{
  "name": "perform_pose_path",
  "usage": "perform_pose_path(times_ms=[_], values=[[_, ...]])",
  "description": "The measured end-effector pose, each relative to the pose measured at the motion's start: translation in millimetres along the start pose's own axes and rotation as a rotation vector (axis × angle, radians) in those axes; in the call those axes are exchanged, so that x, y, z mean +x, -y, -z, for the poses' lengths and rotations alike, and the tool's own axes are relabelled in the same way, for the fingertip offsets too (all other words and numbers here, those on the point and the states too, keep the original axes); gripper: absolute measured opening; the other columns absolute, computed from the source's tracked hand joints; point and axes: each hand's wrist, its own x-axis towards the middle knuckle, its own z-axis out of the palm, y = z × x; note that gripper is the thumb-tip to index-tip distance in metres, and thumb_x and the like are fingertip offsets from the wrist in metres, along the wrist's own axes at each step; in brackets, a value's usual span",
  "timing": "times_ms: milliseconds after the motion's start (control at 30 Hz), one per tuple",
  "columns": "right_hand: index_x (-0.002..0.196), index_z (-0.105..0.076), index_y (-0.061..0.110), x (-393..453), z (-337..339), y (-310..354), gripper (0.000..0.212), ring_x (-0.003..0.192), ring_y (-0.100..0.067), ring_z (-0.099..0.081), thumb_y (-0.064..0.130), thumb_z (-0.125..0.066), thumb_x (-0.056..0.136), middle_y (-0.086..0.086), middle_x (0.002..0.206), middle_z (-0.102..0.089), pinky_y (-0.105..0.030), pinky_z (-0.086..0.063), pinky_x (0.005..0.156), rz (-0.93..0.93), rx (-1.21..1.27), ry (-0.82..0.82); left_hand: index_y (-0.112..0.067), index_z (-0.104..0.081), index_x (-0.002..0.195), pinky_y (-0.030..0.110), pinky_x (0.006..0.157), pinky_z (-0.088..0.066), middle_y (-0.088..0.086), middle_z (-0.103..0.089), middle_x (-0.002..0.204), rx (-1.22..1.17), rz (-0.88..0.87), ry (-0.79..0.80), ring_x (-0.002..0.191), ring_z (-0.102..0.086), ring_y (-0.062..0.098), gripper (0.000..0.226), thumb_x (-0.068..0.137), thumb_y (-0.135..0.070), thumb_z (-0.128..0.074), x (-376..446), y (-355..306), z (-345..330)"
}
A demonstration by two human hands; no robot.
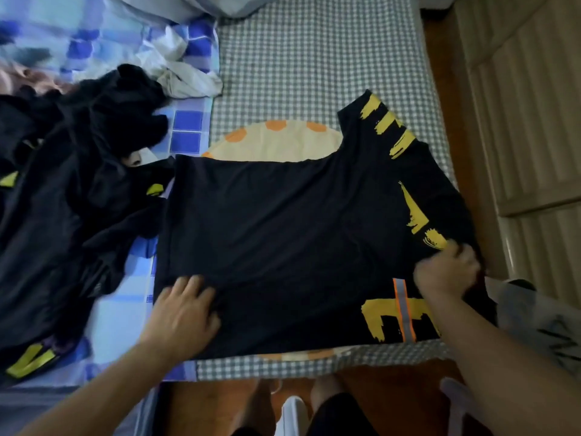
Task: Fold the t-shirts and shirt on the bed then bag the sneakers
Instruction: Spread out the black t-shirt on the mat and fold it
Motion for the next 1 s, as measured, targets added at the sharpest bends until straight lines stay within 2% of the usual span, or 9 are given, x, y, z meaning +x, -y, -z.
perform_pose_path(times_ms=[67,133,200,333,467,600,667,800,1000], values=[[0.140,-0.051,0.006,23.3,0.6,27.0,0.049,0.132,-0.043,-0.040,0.011,-0.059,0.093,-0.020,0.146,-0.045,-0.052,-0.037,0.108,0.242,-0.057,0.080,-0.015,-0.071,0.098,0.047,0.070,-0.054,0.010,-0.061,0.100,-0.099,0.033,-0.117,0.089,-0.059,0.037,0.038,0.080,-0.041,-0.048,47.7,-12.2,29.5],[0.145,-0.048,0.013,57.5,1.4,53.1,0.046,0.135,-0.038,-0.037,0.015,-0.054,0.099,-0.014,0.148,-0.045,-0.049,-0.036,0.110,0.419,-0.041,0.199,-0.014,-0.069,0.119,0.048,0.083,-0.055,0.009,-0.063,0.112,-0.239,0.036,-0.078,0.101,-0.060,0.034,0.035,0.093,-0.033,-0.053,84.6,-36.2,38.8],[0.152,-0.038,0.018,91.0,2.6,63.5,0.055,0.139,-0.035,-0.033,0.024,-0.057,0.101,-0.011,0.155,-0.036,-0.047,-0.035,0.113,0.431,-0.043,0.344,-0.017,-0.064,0.131,0.041,0.094,-0.053,0.002,-0.065,0.120,-0.455,0.026,-0.015,0.109,-0.061,0.024,0.036,0.098,-0.031,-0.057,114.2,-81.1,44.7],[0.161,-0.016,0.020,132.9,1.5,52.6,0.090,0.138,-0.031,-0.041,0.029,-0.073,0.092,-0.008,0.149,-0.042,-0.044,-0.039,0.111,0.309,0.100,0.521,-0.019,-0.057,0.136,0.028,0.083,-0.056,-0.007,-0.070,0.108,-1.129,0.270,0.266,0.096,-0.067,0.012,0.050,0.094,-0.044,-0.068,175.1,-191.0,42.7],[0.148,-0.042,0.015,147.6,-2.9,44.0,0.071,0.109,-0.018,-0.056,0.019,-0.079,0.088,0.000,0.120,-0.055,-0.030,-0.043,0.090,0.189,0.385,0.626,-0.011,-0.047,0.141,0.042,0.098,-0.055,0.008,-0.064,0.122,-1.316,0.448,0.214,0.108,-0.066,0.027,0.069,0.087,-0.042,-0.077,226.6,-247.8,43.4],[0.121,-0.059,0.016,163.3,3.5,28.9,0.043,0.102,-0.018,-0.068,0.016,-0.082,0.084,-0.002,0.112,-0.069,-0.033,-0.055,0.091,0.179,0.497,0.809,-0.009,-0.052,0.133,0.041,0.097,-0.055,0.013,-0.061,0.121,-1.427,0.646,0.189,0.109,-0.063,0.030,0.050,0.089,-0.013,-0.075,237.8,-255.2,42.7],[0.119,-0.065,0.013,169.6,7.9,21.7,0.037,0.103,-0.022,-0.071,0.009,-0.079,0.085,-0.006,0.108,-0.074,-0.040,-0.057,0.094,0.179,0.558,0.899,-0.009,-0.062,0.116,0.035,0.084,-0.056,0.010,-0.065,0.111,-1.504,0.716,0.184,0.096,-0.064,0.023,0.022,0.094,-0.007,-0.067,230.4,-251.2,38.6],[0.096,-0.069,0.019,176.8,4.6,21.8,0.013,0.095,-0.019,-0.071,0.012,-0.077,0.088,-0.003,0.100,-0.073,-0.037,-0.058,0.090,0.239,0.591,0.716,-0.009,-0.070,0.102,0.028,0.067,-0.055,0.008,-0.074,0.103,-1.768,0.734,0.191,0.093,-0.071,0.023,0.020,0.094,-0.001,-0.053,222.1,-245.7,37.9],[0.098,-0.070,0.017,180.5,0.8,22.3,0.014,0.083,-0.016,-0.064,0.022,-0.078,0.087,-0.002,0.094,-0.068,-0.031,-0.053,0.074,0.353,0.540,0.569,-0.011,-0.067,0.110,0.027,0.066,-0.058,0.007,-0.076,0.103,-1.781,0.566,0.153,0.089,-0.074,0.019,0.015,0.096,-0.012,-0.068,227.1,-250.1,37.4]])
